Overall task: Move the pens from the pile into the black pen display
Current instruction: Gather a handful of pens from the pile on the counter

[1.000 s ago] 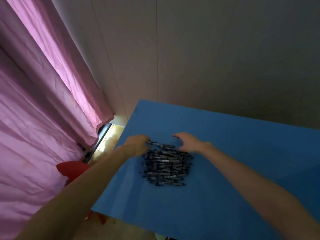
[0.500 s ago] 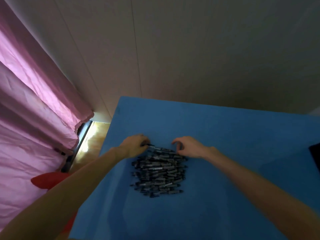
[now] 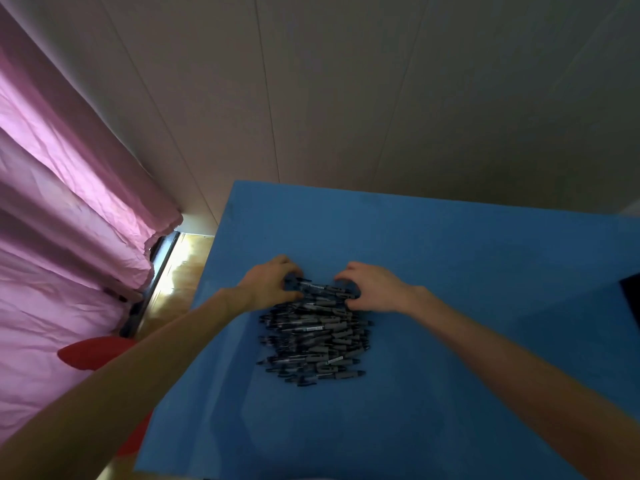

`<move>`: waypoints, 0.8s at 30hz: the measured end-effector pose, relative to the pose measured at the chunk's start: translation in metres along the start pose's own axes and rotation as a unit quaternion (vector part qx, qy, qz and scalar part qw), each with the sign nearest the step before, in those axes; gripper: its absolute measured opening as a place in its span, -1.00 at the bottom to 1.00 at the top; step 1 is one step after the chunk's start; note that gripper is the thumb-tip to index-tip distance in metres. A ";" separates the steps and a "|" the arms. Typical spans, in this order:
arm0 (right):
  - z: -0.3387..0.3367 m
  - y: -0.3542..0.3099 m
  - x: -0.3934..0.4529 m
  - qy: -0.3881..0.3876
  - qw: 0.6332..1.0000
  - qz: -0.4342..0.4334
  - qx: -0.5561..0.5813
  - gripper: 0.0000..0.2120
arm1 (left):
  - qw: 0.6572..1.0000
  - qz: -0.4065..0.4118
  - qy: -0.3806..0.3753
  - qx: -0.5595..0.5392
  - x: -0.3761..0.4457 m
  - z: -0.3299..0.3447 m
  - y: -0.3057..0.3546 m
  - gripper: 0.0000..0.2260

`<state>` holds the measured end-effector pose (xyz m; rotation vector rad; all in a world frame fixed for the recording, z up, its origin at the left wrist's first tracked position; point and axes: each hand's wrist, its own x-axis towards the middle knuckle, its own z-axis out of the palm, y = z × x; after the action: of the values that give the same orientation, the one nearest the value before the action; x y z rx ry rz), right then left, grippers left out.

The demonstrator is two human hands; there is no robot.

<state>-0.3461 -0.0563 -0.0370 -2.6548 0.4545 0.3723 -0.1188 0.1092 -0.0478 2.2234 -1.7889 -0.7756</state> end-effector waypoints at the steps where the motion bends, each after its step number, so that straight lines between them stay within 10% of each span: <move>1: -0.001 -0.002 0.001 -0.002 1.000 -0.006 -0.014 -0.41 | 1.000 -0.001 0.008 -0.004 -0.001 0.001 0.000 -0.58; 24: 0.008 0.013 -0.003 0.098 0.994 0.053 0.001 -0.53 | 0.998 0.006 0.029 -0.051 -0.020 0.002 0.009 -0.75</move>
<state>-0.3553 -0.0637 -0.0475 -2.6835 0.6575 0.1405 -0.1304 0.1261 -0.0397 2.1448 -1.6956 -0.7738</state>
